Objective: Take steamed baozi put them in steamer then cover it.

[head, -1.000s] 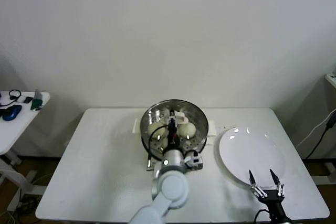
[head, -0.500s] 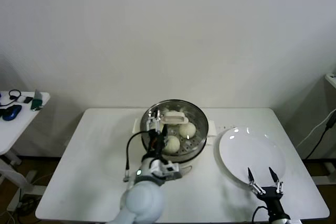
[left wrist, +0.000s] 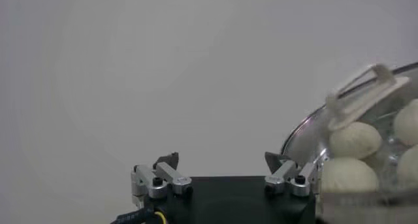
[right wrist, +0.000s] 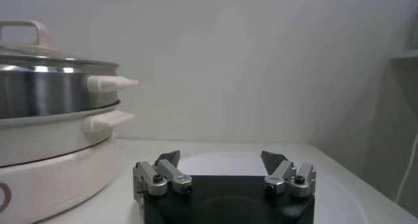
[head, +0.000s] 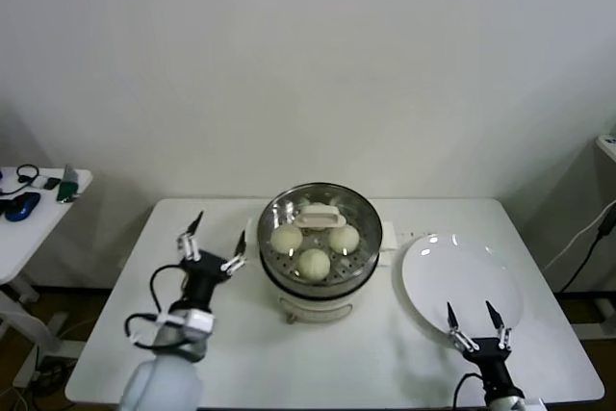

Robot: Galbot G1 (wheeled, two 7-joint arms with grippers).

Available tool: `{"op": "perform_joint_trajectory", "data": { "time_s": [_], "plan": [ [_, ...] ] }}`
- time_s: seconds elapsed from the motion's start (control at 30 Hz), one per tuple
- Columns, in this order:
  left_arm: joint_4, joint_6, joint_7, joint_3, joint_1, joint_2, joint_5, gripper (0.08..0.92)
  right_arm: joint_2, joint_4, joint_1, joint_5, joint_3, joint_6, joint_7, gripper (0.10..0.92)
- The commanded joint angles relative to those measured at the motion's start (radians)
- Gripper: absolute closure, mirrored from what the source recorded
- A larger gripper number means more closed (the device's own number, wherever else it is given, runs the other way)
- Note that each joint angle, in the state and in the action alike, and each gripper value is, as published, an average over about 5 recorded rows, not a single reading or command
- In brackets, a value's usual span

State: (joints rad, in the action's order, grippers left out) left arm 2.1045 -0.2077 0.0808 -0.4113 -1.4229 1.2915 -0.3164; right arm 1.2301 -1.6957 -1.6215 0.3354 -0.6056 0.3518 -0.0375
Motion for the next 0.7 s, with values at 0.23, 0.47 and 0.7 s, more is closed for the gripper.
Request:
{"op": "perform_joint_trajectory", "data": {
  "time_s": [0.23,0.47,0.7],
  "plan": [
    [-0.341,0.501,-0.023,-0.173,-0.205,-0.005,0.652,0.177,-0.001,0.017,0.004,0.007,0.010,0.048,-0.038,0.203],
    [-0.362,0.509,-0.026,-0.142,-0.198,0.012,0.614,0.177,-0.002,0.028,0.012,0.012,0.016,0.058,-0.047,0.203],
    [-0.351,0.505,-0.032,-0.135,-0.200,0.015,0.602,0.177,-0.004,0.036,0.014,0.015,0.023,0.067,-0.052,0.203]
  ]
}}
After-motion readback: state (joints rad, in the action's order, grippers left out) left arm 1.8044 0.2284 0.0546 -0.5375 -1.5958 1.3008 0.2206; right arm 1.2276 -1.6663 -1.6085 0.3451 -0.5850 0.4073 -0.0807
